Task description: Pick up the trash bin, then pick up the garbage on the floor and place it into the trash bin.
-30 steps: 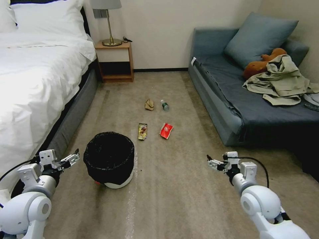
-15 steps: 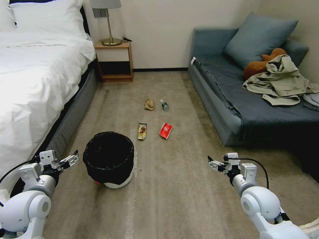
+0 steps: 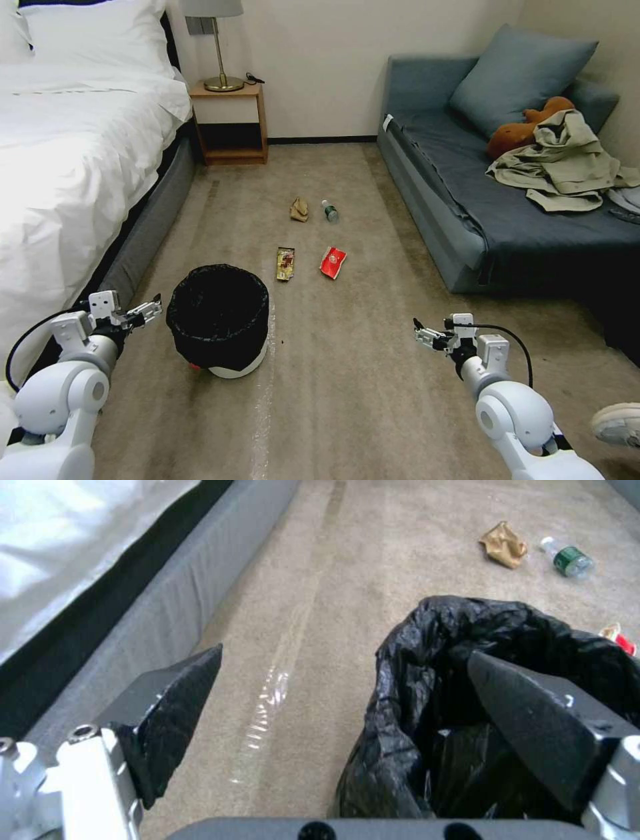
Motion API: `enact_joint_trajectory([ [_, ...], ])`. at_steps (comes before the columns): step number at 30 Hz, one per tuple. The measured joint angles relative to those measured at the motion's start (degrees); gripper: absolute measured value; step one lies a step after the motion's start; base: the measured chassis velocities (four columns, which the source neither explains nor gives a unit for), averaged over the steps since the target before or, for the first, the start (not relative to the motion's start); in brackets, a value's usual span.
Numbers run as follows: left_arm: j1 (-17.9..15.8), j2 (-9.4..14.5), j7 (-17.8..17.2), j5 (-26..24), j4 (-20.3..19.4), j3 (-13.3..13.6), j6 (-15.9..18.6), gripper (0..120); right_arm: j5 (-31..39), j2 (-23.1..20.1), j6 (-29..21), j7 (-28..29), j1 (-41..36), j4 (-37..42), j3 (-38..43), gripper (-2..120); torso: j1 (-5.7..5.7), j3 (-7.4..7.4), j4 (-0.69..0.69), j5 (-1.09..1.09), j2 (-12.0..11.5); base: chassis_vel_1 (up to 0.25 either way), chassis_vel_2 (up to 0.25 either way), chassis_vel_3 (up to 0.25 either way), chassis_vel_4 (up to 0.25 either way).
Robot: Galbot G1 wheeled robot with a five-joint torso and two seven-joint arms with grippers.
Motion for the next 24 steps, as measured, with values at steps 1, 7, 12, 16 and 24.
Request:
enact_joint_trajectory([
  [1,-0.8,0.1,-0.1,-0.1,0.8,0.4,0.0,99,0.0,0.2,0.0,0.0,-0.1,0.0,0.1,100,0.00,0.00,0.00,0.00,0.0,0.000,0.000,0.000,0.000],
  [7,-5.3,0.1,-0.5,0.1,6.5,3.5,0.0,99,-0.9,1.5,0.6,-0.1,-0.8,-0.3,0.6,100,0.00,0.00,0.00,0.01,0.0,0.000,0.000,0.000,0.000],
  [12,-7.4,-0.4,-0.6,0.5,10.0,5.3,0.0,99,-1.1,1.8,0.7,-0.1,-1.0,-0.7,1.1,100,0.00,0.00,0.00,0.00,0.0,0.000,0.000,0.000,0.000],
  [16,-8.9,-0.7,-0.6,0.8,12.6,6.6,-0.1,99,-1.1,1.9,0.7,-0.1,-1.0,-1.1,1.4,100,0.00,0.00,0.00,0.00,0.0,0.000,0.000,0.000,0.000],
  [24,-13.1,-2.0,-0.5,2.4,18.4,10.6,-0.3,100,-1.0,2.1,1.0,-0.1,-0.6,-2.4,1.9,100,0.00,0.00,-0.01,0.01,0.0,0.000,0.000,0.000,0.000],
])
